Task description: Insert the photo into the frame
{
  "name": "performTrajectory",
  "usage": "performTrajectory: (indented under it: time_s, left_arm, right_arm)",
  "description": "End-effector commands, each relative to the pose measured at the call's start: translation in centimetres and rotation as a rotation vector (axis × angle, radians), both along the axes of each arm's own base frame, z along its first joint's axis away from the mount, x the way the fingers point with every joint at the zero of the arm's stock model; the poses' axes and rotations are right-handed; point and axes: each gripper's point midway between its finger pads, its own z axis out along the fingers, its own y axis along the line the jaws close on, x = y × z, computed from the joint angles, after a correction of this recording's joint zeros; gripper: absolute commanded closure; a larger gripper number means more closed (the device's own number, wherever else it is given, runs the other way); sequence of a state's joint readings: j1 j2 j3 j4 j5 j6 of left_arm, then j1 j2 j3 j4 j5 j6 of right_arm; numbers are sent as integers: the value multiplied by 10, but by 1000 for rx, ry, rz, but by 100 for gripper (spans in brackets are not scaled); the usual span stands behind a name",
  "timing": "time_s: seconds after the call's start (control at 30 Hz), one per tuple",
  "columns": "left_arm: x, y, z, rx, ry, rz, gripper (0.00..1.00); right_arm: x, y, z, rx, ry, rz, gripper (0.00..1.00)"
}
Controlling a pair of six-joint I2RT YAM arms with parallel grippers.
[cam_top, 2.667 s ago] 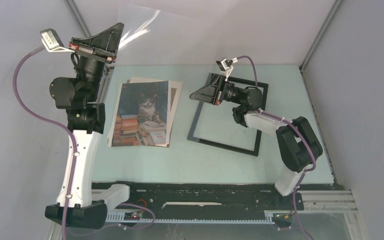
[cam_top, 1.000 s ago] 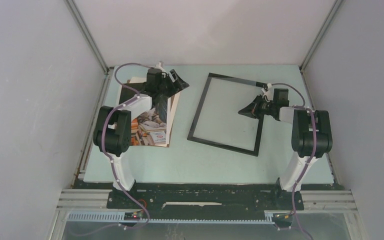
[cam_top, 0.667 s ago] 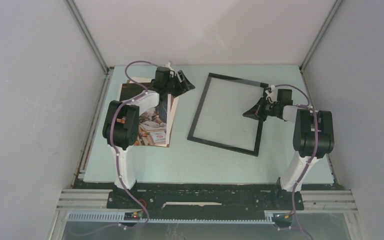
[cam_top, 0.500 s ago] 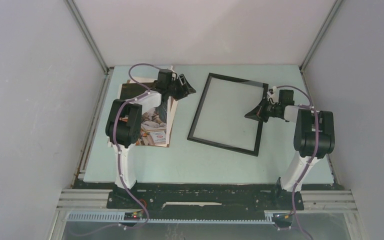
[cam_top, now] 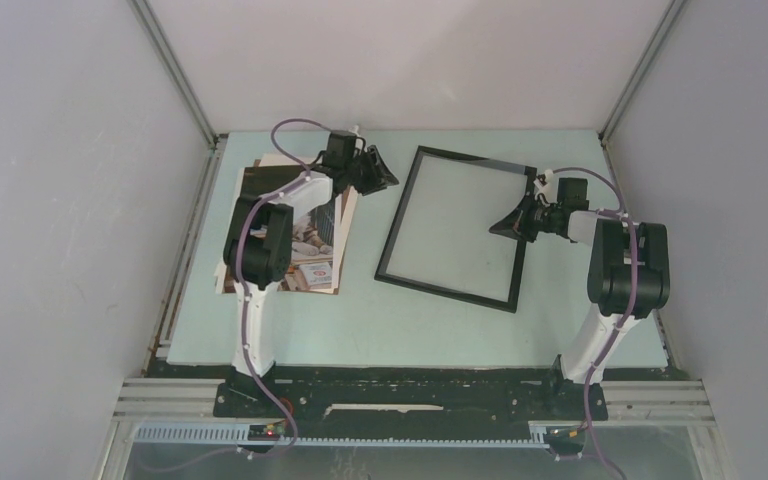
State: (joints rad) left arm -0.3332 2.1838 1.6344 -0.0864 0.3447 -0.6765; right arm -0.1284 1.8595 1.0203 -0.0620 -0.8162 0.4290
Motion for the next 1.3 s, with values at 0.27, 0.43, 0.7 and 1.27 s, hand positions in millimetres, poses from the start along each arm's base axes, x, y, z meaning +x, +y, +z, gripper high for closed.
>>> performTrajectory:
  time_s: [0.27, 0.43, 0.7, 1.27]
  left_arm:
    - [2, -18, -6, 98, 38, -66, 53]
    - [3, -19, -14, 109, 70, -65, 52]
    - [3, -21, -20, 131, 96, -68, 53]
    - [4, -18, -23, 155, 103, -59, 56]
  right_arm:
    - [14, -7, 25, -72, -117, 22, 100]
    - [16, -8, 27, -78, -131, 21, 100]
    - [22, -9, 29, -89, -143, 26, 100]
    - [17, -17, 20, -118, -89, 3, 100]
